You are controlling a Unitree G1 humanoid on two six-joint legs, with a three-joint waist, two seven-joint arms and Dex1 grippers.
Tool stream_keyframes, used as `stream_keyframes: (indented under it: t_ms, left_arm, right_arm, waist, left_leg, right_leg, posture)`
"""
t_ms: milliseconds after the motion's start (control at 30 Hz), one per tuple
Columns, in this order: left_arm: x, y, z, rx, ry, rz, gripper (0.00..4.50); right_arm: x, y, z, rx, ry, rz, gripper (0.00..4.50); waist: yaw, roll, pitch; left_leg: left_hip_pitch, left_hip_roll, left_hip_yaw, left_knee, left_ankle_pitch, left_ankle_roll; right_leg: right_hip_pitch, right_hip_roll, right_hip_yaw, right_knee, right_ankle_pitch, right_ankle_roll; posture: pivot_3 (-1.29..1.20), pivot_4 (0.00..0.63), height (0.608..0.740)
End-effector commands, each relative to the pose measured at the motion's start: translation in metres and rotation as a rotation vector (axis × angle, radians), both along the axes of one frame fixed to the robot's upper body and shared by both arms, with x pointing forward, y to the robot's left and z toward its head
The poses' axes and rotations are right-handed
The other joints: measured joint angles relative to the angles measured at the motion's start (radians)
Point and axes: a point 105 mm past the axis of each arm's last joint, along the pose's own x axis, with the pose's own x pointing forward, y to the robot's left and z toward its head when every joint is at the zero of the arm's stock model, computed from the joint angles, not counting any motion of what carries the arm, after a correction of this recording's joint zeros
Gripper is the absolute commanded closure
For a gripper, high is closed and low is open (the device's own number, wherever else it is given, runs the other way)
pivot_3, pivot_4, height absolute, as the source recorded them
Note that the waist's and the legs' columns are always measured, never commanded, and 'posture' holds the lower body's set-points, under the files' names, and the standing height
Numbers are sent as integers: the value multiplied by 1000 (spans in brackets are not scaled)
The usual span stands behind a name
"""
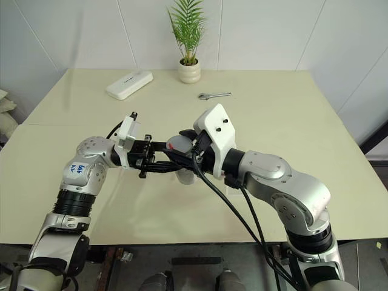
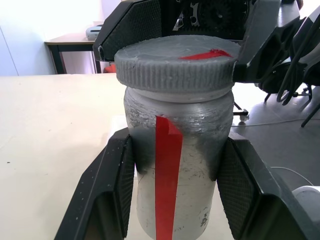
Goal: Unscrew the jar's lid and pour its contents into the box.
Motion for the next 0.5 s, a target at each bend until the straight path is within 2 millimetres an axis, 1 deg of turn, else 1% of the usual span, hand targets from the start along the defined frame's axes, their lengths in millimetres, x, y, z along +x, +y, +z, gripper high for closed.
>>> stream_keyframes:
  t_ms: [33,200,500]
  left_arm:
    - [-8,-11,5,9,-45,-74,2536]
    - [-8,-12,6,6,-43,-79,2536]
    - [-7,-12,6,8,-43,-79,2536]
  right_arm:
    - [-2,-5,10,15,-57,-22,1947]
    - [-2,-5,6,-11,-57,-21,1947]
    - [-2,-5,8,-18,-65,-14,1947]
  waist:
    - [0,0,0]
    - [0,0,0]
    - [0,0,0]
  left_leg:
    - [0,0,0,0,0,0]
    - [0,0,0,0,0,0]
    - [0,0,0,0,0,0]
  right_leg:
    - [0,0,0,0,0,0]
    - [0,0,0,0,0,0]
    - [0,0,0,0,0,0]
  posture:
    - [0,150,740]
    - [0,150,740]
    - [0,150,740]
